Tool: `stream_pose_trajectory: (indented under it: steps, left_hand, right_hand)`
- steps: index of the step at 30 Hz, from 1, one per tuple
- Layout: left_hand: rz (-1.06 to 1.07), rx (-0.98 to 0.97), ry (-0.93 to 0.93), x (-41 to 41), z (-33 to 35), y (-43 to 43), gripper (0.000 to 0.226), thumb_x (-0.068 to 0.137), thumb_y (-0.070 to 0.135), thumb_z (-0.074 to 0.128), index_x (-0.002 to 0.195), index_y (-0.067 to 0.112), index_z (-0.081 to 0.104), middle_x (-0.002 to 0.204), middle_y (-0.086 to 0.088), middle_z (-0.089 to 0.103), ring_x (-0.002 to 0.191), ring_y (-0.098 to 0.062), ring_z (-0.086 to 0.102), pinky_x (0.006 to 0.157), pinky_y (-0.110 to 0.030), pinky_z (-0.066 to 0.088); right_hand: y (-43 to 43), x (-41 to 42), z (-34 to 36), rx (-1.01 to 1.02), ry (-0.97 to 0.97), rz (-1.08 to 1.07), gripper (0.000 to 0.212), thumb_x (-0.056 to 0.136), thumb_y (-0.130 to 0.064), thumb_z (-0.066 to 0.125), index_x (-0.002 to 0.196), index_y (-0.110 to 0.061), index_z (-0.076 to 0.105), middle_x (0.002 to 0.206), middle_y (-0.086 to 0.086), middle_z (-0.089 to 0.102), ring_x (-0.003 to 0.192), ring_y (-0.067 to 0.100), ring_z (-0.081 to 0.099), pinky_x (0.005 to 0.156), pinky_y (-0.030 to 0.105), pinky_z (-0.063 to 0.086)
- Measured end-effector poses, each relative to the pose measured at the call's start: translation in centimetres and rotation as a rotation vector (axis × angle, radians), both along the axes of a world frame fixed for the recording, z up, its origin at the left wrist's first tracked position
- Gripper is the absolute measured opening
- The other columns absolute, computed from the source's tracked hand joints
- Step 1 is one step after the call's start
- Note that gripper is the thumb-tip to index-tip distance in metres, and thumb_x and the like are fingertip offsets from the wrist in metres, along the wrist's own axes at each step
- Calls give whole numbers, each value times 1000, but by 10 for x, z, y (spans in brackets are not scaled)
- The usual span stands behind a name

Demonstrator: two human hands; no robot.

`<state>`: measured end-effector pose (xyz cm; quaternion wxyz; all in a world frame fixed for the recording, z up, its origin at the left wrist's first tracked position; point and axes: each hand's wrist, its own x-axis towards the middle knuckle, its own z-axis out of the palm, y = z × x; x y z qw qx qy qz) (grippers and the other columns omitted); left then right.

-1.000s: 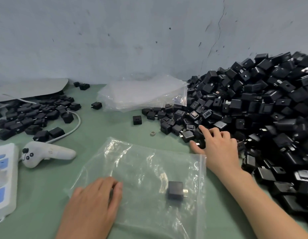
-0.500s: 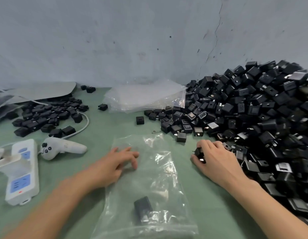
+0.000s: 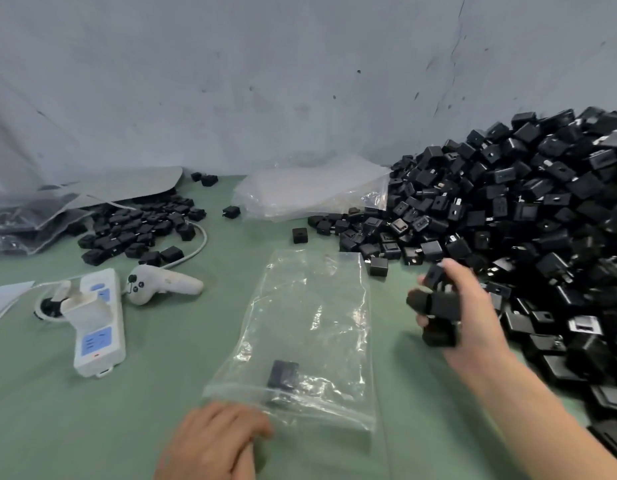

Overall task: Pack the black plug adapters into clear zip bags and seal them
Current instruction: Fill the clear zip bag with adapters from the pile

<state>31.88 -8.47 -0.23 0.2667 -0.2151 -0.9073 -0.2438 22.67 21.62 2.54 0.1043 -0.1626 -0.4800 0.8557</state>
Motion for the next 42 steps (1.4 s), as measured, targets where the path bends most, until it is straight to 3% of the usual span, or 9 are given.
stream_pose_trajectory:
  steps: [3,6,10,14,18,21,31,37,42]
  left_hand:
    - [93,-98,0,-4,-10,12,39,74,19,43,85,16,80,91,3,75,87,-10,58,75,-28,41]
    - [101,-151,28,-11,-13,21,37,80,18,45,92,7,79,101,-6,75,88,-22,73,80,-34,44]
    - [109,-192,-165,-23,-13,28,51,97,41,39,113,6,72,111,-9,71,99,-24,70,86,-31,45]
    - [139,-182,-287,-46,-13,33,61,99,56,39,149,22,37,148,6,43,136,-15,41,110,-18,23]
    - [-82,-251,-339,-61,2,26,35,91,47,46,118,30,61,121,17,64,115,-11,59,101,-22,37]
    - [-320,-197,-382,-66,4,6,34,91,45,50,121,33,61,124,26,61,118,7,52,102,-13,35]
    - [-56,8,-431,-65,-2,4,17,98,49,32,105,47,47,117,33,50,105,24,42,95,-2,28]
    - [7,-34,-373,-58,-3,-5,32,104,38,39,131,27,53,135,12,46,127,-3,41,105,-11,28]
    - [-199,-235,-248,-47,4,-37,41,103,39,36,111,22,72,123,2,64,110,-11,62,93,-23,47]
  right_hand:
    - [-12,5,12,-811,-4,174,19,94,-32,54,97,-16,65,111,9,70,100,29,69,58,31,59]
    - [-31,12,13,-890,-60,261,21,94,-30,56,100,-11,65,118,16,69,113,42,65,61,43,62]
    - [-48,12,14,-764,-143,340,19,86,-27,66,95,-11,62,101,8,68,83,24,67,37,22,46]
    - [-56,2,13,-295,-147,321,14,85,-22,69,94,-14,62,89,4,65,69,17,58,33,23,35]
    - [-57,-5,-3,1289,189,170,18,92,-30,60,107,-40,57,95,-18,59,75,12,58,64,31,50]
    - [-59,6,-7,1762,199,379,37,96,-43,45,131,-51,39,109,-16,48,90,14,61,75,34,51]
    - [-91,67,-2,1691,189,752,40,92,-57,38,130,-58,27,114,-16,46,96,11,60,79,29,47]
    - [-91,37,0,1785,284,519,47,94,-70,37,136,-53,23,109,-21,37,89,4,45,69,29,37]
    - [-98,29,-10,1854,439,560,48,96,-67,36,140,-57,18,111,-14,36,95,10,47,66,31,42]
